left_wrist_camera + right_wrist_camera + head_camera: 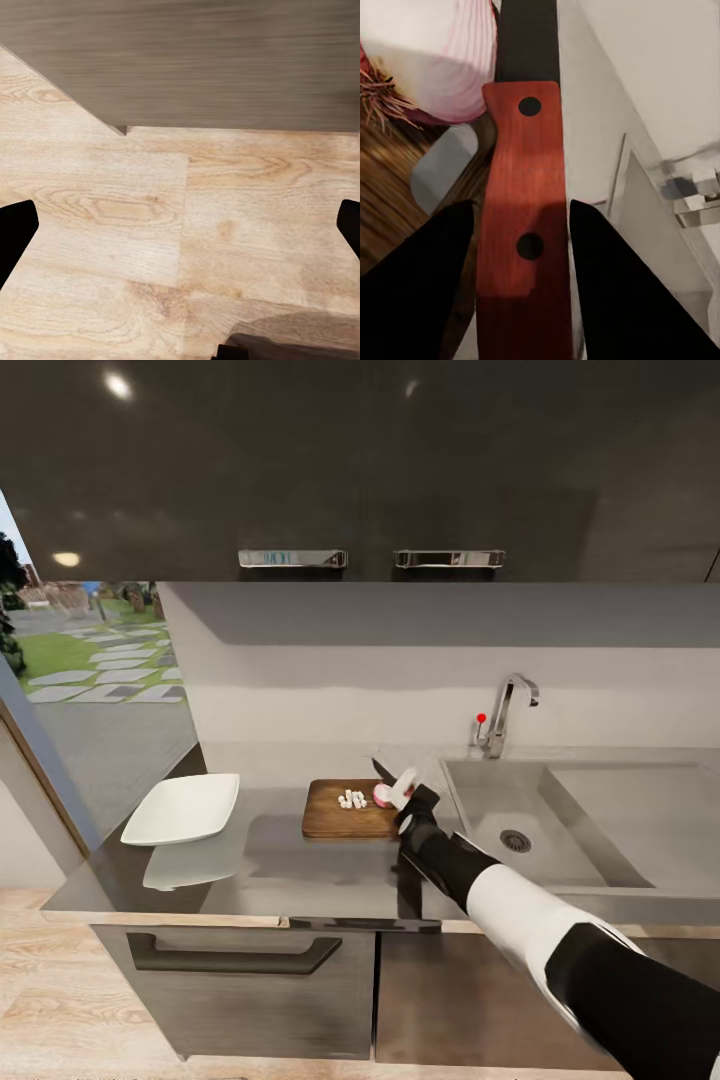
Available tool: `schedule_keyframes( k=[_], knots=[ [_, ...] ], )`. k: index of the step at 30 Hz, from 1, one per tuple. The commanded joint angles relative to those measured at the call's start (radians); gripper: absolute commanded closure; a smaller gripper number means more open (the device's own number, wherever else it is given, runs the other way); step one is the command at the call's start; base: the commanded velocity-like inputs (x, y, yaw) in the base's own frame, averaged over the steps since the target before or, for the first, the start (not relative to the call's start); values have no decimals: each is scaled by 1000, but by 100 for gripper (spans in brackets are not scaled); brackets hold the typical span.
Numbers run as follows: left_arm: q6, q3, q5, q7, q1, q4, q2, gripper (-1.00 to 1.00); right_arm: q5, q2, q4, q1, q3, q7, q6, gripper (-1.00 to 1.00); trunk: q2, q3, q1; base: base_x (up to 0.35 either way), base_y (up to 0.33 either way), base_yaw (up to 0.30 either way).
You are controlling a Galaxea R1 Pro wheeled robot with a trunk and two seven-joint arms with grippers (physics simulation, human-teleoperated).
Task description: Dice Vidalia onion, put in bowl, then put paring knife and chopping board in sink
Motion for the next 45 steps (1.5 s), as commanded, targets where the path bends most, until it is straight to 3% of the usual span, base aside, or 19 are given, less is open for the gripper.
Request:
schedule_keyframes(
  k=[1, 2, 14, 23, 25, 28, 31, 33, 35, 45],
  knots=[
    [-7, -9, 10, 0, -2, 4, -1, -100, 3, 1, 2, -1, 7, -1, 8, 100, -1, -1, 0, 0, 0, 0],
    [-7, -9, 10, 0, -2, 4, -1, -100, 4, 39, 58, -1, 11, -1, 8, 100, -1, -1, 0, 0, 0, 0],
    [-7, -9, 10, 0, -2, 4, -1, -100, 7, 51, 57, -1, 11, -1, 5, 100, -1, -1, 0, 0, 0, 0],
    [-7, -9, 10, 1, -2, 4, -2, -100, 8, 39, 40, -1, -1, -3, -83, 100, -1, -1, 0, 0, 0, 0],
    [-7, -9, 10, 1, -2, 4, -2, -100, 6, 18, 14, -1, -29, -4, -103, 100, -1, -1, 0, 0, 0, 0],
    [-7, -9, 10, 1, -2, 4, -2, -100, 4, -32, -89, -1, -165, 8, -120, 100, -1, -1, 0, 0, 0, 0],
    [-7, -9, 10, 0, -2, 4, -3, -100, 4, -75, -144, -1, -301, 96, -122, 100, -1, -1, 0, 0, 0, 0],
    [-7, -9, 10, 0, -2, 4, -3, -100, 6, -99, -156, -1, -353, 183, -122, 100, -1, -1, 0, 0, 0, 0],
    [-6, -9, 10, 1, -2, 4, -3, -100, 7, -113, -160, -1, -379, 258, -122, 100, -1, -1, 0, 0, 0, 0],
    [-6, -9, 10, 0, -2, 4, -4, -100, 1, -122, -156, -1, -389, 323, -128, 100, -1, -1, 0, 0, 0, 0]
  ],
)
